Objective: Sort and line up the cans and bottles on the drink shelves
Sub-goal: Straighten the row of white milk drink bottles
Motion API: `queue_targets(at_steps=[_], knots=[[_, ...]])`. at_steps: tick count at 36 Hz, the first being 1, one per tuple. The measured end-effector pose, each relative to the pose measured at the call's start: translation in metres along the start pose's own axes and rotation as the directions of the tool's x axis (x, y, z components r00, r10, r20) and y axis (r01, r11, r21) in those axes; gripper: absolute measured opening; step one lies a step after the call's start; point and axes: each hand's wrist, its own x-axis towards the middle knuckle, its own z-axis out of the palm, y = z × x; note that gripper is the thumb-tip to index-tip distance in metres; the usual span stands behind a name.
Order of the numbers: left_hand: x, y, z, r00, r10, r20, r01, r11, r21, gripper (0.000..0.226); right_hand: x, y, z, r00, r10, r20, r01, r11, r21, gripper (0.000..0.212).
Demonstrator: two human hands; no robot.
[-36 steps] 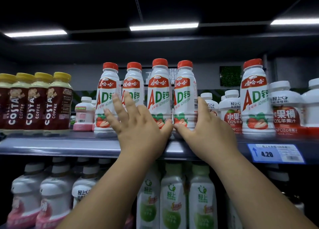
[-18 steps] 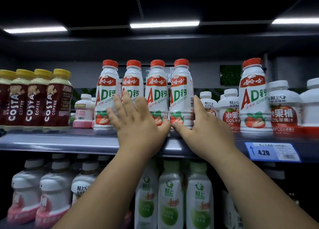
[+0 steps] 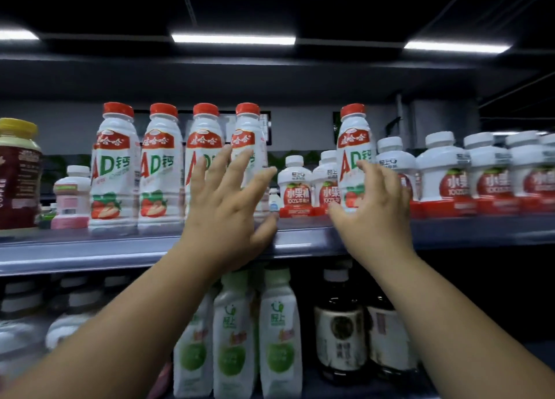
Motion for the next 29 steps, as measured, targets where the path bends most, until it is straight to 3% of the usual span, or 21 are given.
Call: queue_targets(at_steps=[5,11,19,24,29], knots=[[0.006,0.006,0.011,0.994,-0.076,0.075,0.071,0.996,0.061,0.079,0.017,0.009,-0.013,0.986,0.067,0.149,-0.056,0.995,-0.08,0.086],[0.0,0.002,0.011,0.99,-0.129,0.056,0.129,0.992,0.008,0.078,0.027,0.008,-0.007,0.99,0.049,0.134,-0.026,0.985,-0.168,0.085],[0.001,0.002,0.007,0.985,-0.154,0.082,0.154,0.988,0.009,0.075,0.02,-0.022,0.008,0.987,-0.01,0.162,0.024,0.996,-0.08,0.087],[0.0,0.001,0.007,0.985,-0.156,0.079,0.157,0.988,-0.007,0.076,0.015,-0.05,0.021,0.962,0.0,0.272,-0.015,0.998,0.055,0.106],[0.0,0.0,0.007,0.982,-0.166,0.086,0.168,0.985,-0.021,0.079,0.007,-0.06,0.032,0.957,0.012,0.291,-0.014,1.0,0.007,0.105]])
